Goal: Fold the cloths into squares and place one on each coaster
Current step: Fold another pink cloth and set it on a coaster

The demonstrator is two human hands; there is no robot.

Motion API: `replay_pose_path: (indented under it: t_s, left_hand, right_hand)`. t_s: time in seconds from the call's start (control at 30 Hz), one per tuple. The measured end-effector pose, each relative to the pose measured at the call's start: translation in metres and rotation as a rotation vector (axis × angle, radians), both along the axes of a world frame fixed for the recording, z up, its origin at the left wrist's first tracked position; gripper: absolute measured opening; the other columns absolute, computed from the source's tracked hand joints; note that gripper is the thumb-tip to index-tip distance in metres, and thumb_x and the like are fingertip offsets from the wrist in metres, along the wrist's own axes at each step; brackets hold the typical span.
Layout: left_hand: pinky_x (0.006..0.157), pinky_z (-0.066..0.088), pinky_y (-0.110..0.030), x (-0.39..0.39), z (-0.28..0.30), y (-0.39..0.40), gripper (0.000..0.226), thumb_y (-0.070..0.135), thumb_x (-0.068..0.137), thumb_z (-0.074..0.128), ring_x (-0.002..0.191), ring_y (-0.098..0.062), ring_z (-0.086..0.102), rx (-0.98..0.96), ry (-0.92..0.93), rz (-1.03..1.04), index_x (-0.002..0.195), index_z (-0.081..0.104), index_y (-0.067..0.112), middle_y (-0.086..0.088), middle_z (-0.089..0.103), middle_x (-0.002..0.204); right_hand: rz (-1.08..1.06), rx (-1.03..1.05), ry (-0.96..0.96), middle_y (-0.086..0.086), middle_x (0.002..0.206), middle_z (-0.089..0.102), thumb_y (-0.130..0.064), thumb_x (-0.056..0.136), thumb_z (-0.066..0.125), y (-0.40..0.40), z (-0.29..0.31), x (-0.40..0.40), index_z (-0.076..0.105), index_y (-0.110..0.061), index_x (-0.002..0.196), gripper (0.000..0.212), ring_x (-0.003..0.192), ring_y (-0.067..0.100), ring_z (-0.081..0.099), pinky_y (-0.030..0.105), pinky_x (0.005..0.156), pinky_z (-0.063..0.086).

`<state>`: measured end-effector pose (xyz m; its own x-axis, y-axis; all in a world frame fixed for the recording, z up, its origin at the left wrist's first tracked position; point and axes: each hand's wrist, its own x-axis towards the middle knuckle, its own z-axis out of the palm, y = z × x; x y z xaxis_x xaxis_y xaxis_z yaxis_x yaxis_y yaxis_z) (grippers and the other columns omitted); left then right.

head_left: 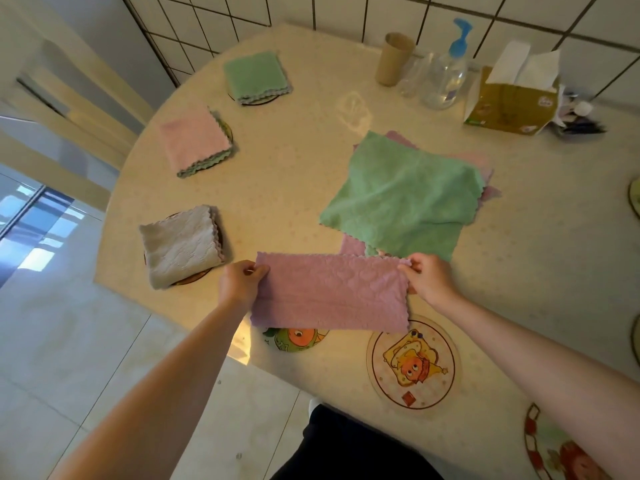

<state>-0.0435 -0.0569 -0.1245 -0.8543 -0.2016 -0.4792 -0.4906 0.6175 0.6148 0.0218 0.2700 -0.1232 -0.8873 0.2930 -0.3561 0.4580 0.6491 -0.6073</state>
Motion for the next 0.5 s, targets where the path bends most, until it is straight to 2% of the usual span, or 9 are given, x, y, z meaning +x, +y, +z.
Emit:
replay_pose_path:
  t_s: [0.13,0.23,0.27,0.33,0.4,0.5]
  left_hand:
    - [0.056,0.038,-0.029,-0.002,-0.001,0.001,0.022,0.035,0.089,0.063,0.070,-0.023,0.056,-0.084,-0.002,-0.011,0.083,0.068,0.014,-0.004,0.064,0.075]
    - [0.063,0.044,-0.031,0.006,0.010,0.004,0.025,0.040,0.092,0.055,0.079,-0.023,0.059,-0.260,0.048,0.001,0.097,0.064,0.017,-0.003,0.067,0.092]
    - [0.069,0.047,-0.034,0.012,0.015,0.005,0.028,0.040,0.094,0.051,0.086,-0.024,0.058,-0.343,0.123,-0.027,0.106,0.061,0.017,-0.003,0.065,0.099]
    - [0.083,0.048,-0.041,0.029,0.021,0.007,0.033,0.036,0.097,0.045,0.102,-0.027,0.055,-0.406,0.407,-0.186,0.115,0.058,0.012,-0.007,0.061,0.112]
    - [0.090,0.048,-0.045,0.054,0.024,0.010,0.034,0.031,0.097,0.041,0.110,-0.027,0.052,-0.287,0.630,-0.495,0.116,0.058,0.010,-0.009,0.059,0.117]
    - [0.111,0.034,-0.045,0.092,0.008,0.015,0.047,0.041,0.100,0.032,0.136,-0.023,0.038,-0.239,0.597,-0.988,0.134,0.052,0.015,-0.003,0.049,0.142]
  right_hand:
    - [-0.055,-0.016,-0.029,0.006,0.073,0.068,-0.024,0.087,0.065,-0.001,-0.006,-0.003,0.064,-0.009,0.080,0.017,0.067,0.025,0.067,0.047,0.063,0.058]
    - [-0.153,-0.010,-0.008,0.006,0.081,0.068,-0.024,0.087,0.066,-0.002,0.000,-0.004,0.062,-0.008,0.087,0.016,0.071,0.024,0.067,0.042,0.066,0.058]
    - [-0.194,0.015,0.031,0.004,0.088,0.067,-0.023,0.088,0.065,-0.003,0.006,-0.002,0.061,-0.009,0.094,0.016,0.075,0.020,0.066,0.036,0.067,0.056]
    - [-0.198,0.090,0.160,-0.001,0.099,0.060,-0.022,0.090,0.061,-0.006,0.021,0.011,0.059,-0.009,0.105,0.020,0.084,0.013,0.059,0.024,0.071,0.047]
    - [0.029,0.138,0.240,-0.006,0.109,0.053,-0.022,0.093,0.055,-0.016,0.035,0.031,0.057,-0.012,0.113,0.023,0.095,0.007,0.052,0.017,0.079,0.040]
    - [0.516,0.139,0.296,-0.005,0.120,0.054,-0.012,0.092,0.056,-0.042,0.036,0.069,0.058,-0.015,0.121,0.029,0.107,0.007,0.051,0.017,0.092,0.039]
